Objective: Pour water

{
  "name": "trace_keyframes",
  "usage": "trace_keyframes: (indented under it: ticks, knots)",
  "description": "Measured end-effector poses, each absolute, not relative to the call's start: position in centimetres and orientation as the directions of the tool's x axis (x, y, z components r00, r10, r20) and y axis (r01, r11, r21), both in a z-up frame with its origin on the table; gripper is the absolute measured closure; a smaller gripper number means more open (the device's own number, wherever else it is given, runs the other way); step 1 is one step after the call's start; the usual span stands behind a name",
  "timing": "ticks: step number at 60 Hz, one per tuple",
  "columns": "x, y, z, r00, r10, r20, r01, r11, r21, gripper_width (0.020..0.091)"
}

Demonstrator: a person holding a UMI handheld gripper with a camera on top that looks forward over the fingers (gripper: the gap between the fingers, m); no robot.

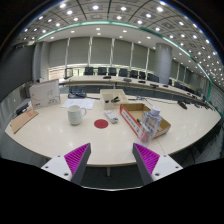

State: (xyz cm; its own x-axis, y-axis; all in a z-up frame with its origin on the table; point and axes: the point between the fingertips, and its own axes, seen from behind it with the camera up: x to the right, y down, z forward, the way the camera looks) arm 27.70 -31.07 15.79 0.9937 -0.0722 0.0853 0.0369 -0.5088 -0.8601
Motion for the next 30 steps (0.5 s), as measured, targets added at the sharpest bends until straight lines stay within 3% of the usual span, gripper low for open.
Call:
trace_keyframes:
  ticks: [11, 30]
  knots:
    - [37.1, -27.8, 12.2, 0.992, -0.099, 0.075, 0.019, -0.473, -0.881, 0.0241]
    - [41.3, -20.3, 9.4, 0.997, -0.072, 0.023, -0.008, -0.406, -0.914, 0.026]
